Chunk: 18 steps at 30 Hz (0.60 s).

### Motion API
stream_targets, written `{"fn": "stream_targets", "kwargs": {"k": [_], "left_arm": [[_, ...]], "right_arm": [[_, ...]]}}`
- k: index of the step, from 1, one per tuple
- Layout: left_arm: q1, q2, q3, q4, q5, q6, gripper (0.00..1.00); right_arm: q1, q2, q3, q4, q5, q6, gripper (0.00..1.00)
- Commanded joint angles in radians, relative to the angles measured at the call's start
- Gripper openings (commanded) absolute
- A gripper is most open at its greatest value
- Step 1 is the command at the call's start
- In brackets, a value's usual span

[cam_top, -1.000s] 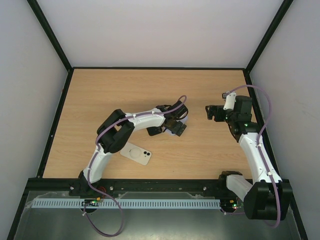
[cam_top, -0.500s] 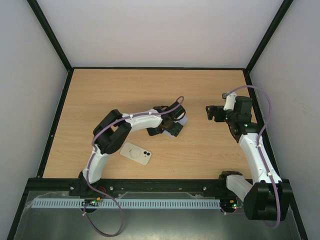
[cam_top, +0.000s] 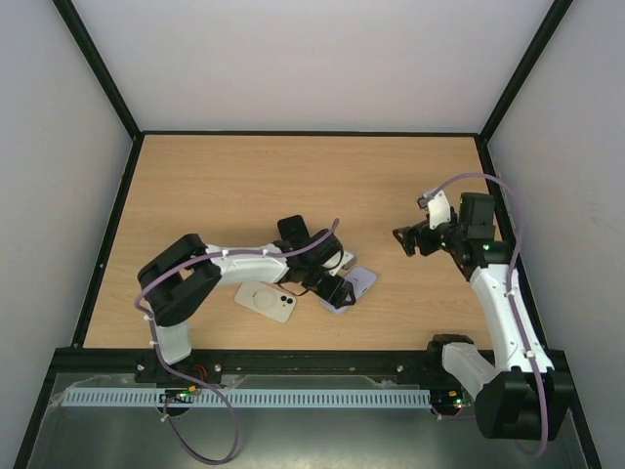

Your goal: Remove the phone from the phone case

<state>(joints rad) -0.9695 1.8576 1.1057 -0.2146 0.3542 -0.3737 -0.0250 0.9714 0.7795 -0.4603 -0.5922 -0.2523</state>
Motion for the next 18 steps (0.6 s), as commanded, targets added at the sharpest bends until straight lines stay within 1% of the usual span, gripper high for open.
{"fn": "stream_targets", "kwargs": {"k": [1,2,3,5,7,9,12,15,18], "left_arm": [[-0.008,-0.1,-0.099,0.241,0.24,-0.084,0.64],[-0.008,-0.11,-0.13,0.277,0.276,-0.097,0.64],[-0.009,-0.118,-0.149,0.307,0.297,-0.108,0.64],[-0.008,-0.126,-0.169,0.344,0.325,-0.121,0.64],[-0.005,-0.131,-0.188,0.375,0.347,-0.129,0.64],[0.001,-0.13,-0.195,0.4,0.368,-0.134,0.63],[0.022,-0.108,-0.203,0.451,0.434,-0.16,0.63],[0.038,-0.077,-0.204,0.504,0.5,-0.191,0.63],[0.048,-0.059,-0.201,0.523,0.522,-0.205,0.63]], "right_arm": [[0.018,0.044,0.16,-0.474,-0.079,-0.524,0.95],[0.019,0.065,0.188,-0.574,-0.083,-0.627,0.88],[0.019,0.073,0.212,-0.669,-0.08,-0.729,0.84],[0.019,0.057,0.22,-0.766,-0.065,-0.849,0.82],[0.037,0.017,0.221,-0.808,-0.038,-0.926,0.81],[0.075,-0.011,0.235,-0.82,0.004,-0.959,0.79],[0.144,-0.025,0.258,-0.827,0.074,-0.97,0.7],[0.212,-0.032,0.26,-0.828,0.123,-0.979,0.68],[0.304,-0.006,0.262,-0.824,0.167,-0.93,0.65]]}}
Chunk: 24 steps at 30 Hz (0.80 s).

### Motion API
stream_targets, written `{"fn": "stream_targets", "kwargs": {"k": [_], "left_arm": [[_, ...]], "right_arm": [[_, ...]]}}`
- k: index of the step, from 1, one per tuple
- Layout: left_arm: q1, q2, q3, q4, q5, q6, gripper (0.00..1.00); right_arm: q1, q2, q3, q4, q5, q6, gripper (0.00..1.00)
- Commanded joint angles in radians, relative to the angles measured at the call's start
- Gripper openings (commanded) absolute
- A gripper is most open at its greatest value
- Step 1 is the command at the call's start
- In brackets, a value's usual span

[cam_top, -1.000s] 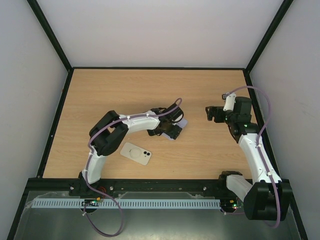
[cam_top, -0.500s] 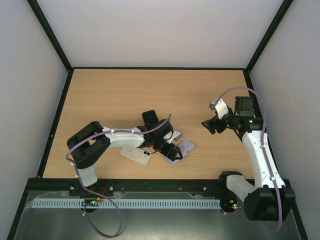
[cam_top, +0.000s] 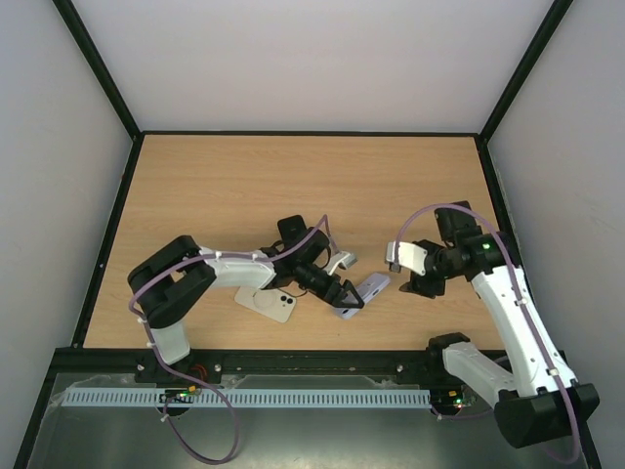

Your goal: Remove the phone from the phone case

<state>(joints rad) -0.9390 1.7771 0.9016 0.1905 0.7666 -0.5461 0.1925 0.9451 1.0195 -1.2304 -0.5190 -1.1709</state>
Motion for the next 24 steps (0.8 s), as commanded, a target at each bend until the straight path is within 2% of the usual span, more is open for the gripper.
{"fn": "stream_targets", "kwargs": {"k": [1,8,13,24], "left_arm": [[0.021,0.028,0.004,0.121,0.116,-0.039,0.63],[0.031,0.084,0.023,0.15,0.159,-0.084,0.63],[0.035,0.107,0.031,0.15,0.182,-0.095,0.63],[0.053,0.16,0.048,0.146,0.225,-0.105,0.63]], "right_arm": [[0.122,0.036,0.02,-0.043,0.106,0.015,0.63],[0.358,0.044,-0.047,0.132,0.21,0.144,0.59],[0.509,0.077,-0.071,0.174,0.276,0.161,0.53],[0.643,0.085,-0.205,0.246,0.367,0.062,0.43]]}}
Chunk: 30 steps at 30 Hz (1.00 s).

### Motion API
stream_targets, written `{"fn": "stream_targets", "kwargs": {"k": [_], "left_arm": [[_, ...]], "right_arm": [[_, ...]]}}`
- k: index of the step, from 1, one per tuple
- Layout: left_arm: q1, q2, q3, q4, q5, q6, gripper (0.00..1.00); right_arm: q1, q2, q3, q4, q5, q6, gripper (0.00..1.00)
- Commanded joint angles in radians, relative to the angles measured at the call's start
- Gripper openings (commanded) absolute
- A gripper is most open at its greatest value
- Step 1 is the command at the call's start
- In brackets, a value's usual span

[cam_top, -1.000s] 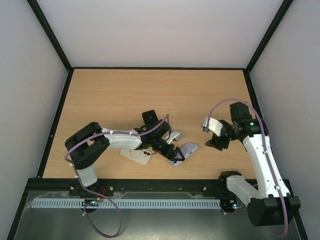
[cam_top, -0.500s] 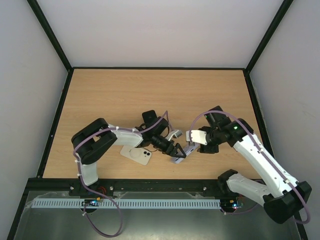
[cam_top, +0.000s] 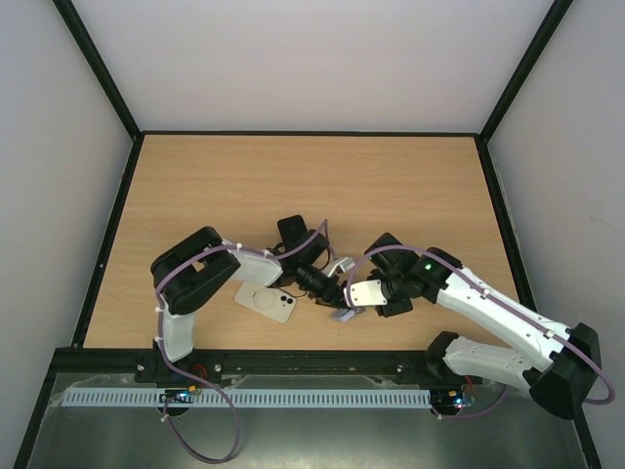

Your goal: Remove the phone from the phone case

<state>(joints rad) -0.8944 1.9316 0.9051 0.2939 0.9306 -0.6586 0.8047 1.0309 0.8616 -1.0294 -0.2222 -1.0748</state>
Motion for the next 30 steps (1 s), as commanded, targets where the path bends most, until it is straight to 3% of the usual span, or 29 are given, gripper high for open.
{"fn": "stream_targets", "kwargs": {"k": [1,11,30], "left_arm": [[0.009,0.008,0.047,0.044,0.064,0.007,0.63],[0.009,0.038,0.052,0.056,0.086,0.004,0.62],[0.009,0.064,0.057,0.05,0.114,0.021,0.62]], "right_arm": [[0.034,0.001,-0.061,0.054,0.073,-0.037,0.43],[0.064,0.014,-0.156,0.211,0.068,-0.026,0.4],[0.078,0.06,-0.202,0.264,0.118,-0.068,0.24]]}}
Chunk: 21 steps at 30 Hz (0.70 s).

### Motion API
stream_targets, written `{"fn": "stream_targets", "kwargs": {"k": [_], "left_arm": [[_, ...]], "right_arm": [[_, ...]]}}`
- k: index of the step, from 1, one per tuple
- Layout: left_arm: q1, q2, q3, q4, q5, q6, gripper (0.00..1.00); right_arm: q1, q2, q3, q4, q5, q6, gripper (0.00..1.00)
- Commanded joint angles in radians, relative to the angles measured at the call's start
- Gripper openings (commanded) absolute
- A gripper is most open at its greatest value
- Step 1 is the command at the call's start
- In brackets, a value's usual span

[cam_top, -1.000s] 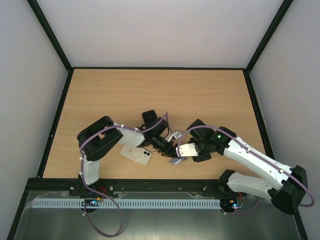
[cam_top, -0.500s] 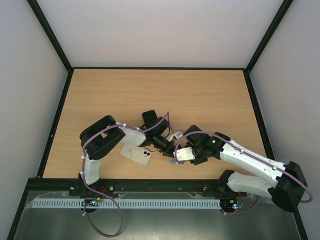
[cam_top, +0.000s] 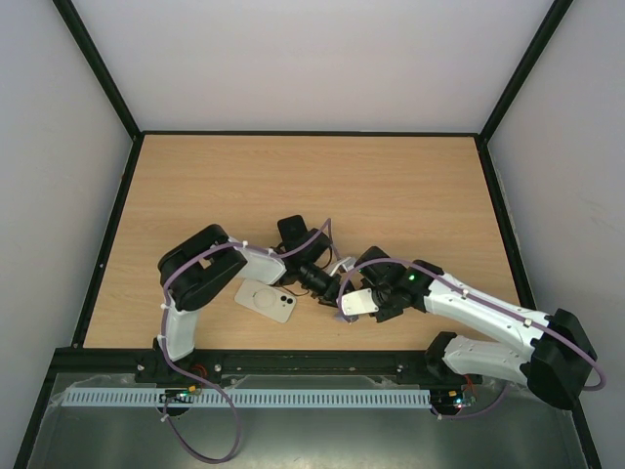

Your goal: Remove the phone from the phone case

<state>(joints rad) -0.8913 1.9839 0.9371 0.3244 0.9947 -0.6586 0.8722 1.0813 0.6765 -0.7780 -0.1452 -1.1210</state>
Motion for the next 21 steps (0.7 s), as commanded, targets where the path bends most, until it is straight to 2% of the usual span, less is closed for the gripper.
{"fn": "stream_targets", "kwargs": {"k": [1,6,11,16,18,21], "left_arm": [[0.005,0.012,0.024,0.02,0.05,0.021,0.63],[0.006,0.011,0.02,0.013,0.052,0.031,0.67],[0.011,-0.002,0.005,0.024,0.047,0.031,0.83],[0.029,-0.025,-0.023,0.06,0.029,0.004,0.92],[0.045,-0.047,-0.044,0.079,0.025,-0.009,0.99],[0.084,-0.105,-0.08,0.072,0.005,-0.002,1.0]], "right_arm": [[0.01,0.008,-0.017,0.013,0.044,-0.023,0.23],[0.011,0.01,-0.012,0.011,0.047,-0.023,0.19],[0.012,0.008,-0.008,0.016,0.056,-0.015,0.13],[0.012,0.001,0.0,-0.006,0.074,-0.023,0.05],[0.012,-0.005,0.008,-0.024,0.073,-0.023,0.03],[0.013,-0.016,0.03,-0.053,0.067,-0.015,0.02]]}}
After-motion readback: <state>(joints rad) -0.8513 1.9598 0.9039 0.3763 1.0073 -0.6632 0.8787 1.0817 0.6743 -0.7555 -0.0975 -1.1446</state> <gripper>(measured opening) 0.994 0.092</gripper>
